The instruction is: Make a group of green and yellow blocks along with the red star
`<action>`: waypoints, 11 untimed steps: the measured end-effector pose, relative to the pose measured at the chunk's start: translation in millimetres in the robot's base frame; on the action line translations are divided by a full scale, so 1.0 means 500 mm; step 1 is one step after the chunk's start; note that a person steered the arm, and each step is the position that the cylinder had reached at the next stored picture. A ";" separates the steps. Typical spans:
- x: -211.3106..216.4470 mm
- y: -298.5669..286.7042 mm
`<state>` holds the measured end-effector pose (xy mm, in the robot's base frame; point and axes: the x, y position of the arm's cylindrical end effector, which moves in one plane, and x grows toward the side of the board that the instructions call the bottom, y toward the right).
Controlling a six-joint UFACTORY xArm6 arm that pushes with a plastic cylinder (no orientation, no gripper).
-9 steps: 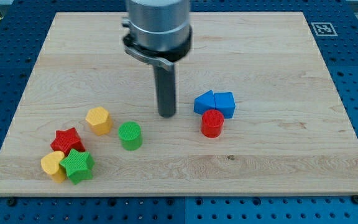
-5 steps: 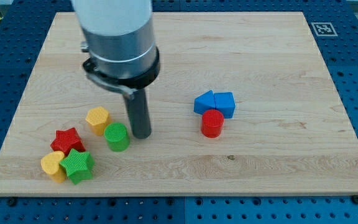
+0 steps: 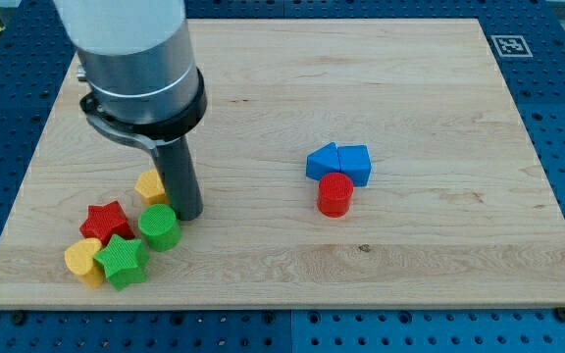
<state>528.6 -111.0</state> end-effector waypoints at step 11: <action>-0.146 -0.248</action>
<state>455.7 -234.7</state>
